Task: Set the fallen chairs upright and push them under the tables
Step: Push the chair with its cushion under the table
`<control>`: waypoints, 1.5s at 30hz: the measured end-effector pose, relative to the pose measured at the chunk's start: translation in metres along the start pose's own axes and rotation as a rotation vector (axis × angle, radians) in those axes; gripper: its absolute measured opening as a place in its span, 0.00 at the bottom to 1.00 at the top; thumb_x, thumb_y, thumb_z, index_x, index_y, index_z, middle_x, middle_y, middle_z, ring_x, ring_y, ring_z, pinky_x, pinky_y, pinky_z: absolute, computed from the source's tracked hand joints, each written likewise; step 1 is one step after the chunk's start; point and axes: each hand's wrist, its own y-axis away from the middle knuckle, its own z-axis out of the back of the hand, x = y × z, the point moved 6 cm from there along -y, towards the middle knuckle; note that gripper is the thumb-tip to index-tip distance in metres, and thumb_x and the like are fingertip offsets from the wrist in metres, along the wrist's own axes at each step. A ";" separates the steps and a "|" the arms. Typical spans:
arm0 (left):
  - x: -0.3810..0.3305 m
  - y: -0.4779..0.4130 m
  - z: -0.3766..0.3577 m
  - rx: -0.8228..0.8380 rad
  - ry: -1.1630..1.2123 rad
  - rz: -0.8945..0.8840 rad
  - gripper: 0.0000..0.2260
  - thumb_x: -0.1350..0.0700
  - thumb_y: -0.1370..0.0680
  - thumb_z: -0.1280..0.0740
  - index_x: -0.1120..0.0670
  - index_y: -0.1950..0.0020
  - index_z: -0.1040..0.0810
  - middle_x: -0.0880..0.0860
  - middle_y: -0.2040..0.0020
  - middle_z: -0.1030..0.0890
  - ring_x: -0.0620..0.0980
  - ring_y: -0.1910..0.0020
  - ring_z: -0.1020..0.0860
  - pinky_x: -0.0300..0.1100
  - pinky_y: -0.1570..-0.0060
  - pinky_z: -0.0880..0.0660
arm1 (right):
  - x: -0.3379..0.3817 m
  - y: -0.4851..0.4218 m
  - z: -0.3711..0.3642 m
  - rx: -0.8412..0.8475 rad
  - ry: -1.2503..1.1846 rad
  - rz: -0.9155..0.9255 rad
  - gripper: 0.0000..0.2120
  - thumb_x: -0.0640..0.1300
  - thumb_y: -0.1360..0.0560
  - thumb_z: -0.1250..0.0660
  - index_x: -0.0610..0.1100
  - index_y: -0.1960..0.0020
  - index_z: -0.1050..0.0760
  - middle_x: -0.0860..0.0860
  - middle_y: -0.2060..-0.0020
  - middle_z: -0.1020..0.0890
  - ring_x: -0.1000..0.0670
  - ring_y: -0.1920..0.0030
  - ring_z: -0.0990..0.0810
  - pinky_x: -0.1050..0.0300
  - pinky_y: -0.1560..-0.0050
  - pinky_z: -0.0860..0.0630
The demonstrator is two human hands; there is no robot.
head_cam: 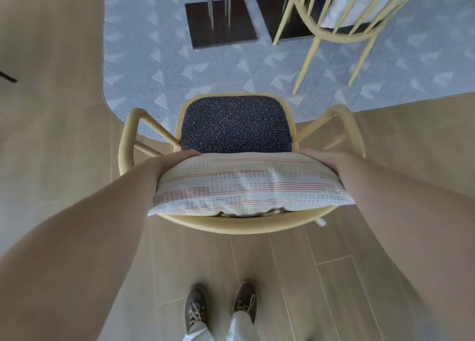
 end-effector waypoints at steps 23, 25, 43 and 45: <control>0.011 0.118 -0.125 -0.548 -1.332 -0.694 0.20 0.33 0.20 0.37 0.39 0.33 0.24 0.47 0.39 0.16 0.56 0.40 0.18 0.50 0.46 0.26 | -0.003 0.107 -0.123 -0.553 1.080 0.812 0.24 0.68 0.20 0.38 0.51 0.38 0.21 0.51 0.50 0.14 0.45 0.51 0.15 0.50 0.54 0.20; 0.003 0.110 -0.125 -0.537 -1.396 -0.688 0.18 0.35 0.20 0.38 0.41 0.36 0.20 0.47 0.43 0.16 0.55 0.44 0.17 0.49 0.51 0.26 | 0.006 0.096 -0.122 -0.497 1.135 0.739 0.23 0.68 0.21 0.37 0.51 0.43 0.19 0.49 0.52 0.16 0.44 0.54 0.18 0.50 0.57 0.24; -0.112 0.063 -0.086 -0.528 -1.437 -0.638 0.14 0.42 0.17 0.41 0.43 0.42 0.18 0.46 0.51 0.14 0.54 0.47 0.16 0.49 0.51 0.26 | 0.087 0.048 -0.029 -0.508 1.150 0.840 0.13 0.56 0.21 0.35 0.48 0.53 0.17 0.56 0.72 0.35 0.45 0.67 0.25 0.53 0.63 0.27; -0.134 0.054 -0.075 -0.530 -1.429 -0.624 0.13 0.43 0.17 0.41 0.43 0.42 0.18 0.46 0.51 0.14 0.54 0.46 0.16 0.50 0.48 0.24 | 0.109 0.037 -0.010 -0.498 1.156 0.845 0.13 0.56 0.21 0.34 0.48 0.52 0.17 0.55 0.70 0.33 0.45 0.66 0.24 0.52 0.62 0.25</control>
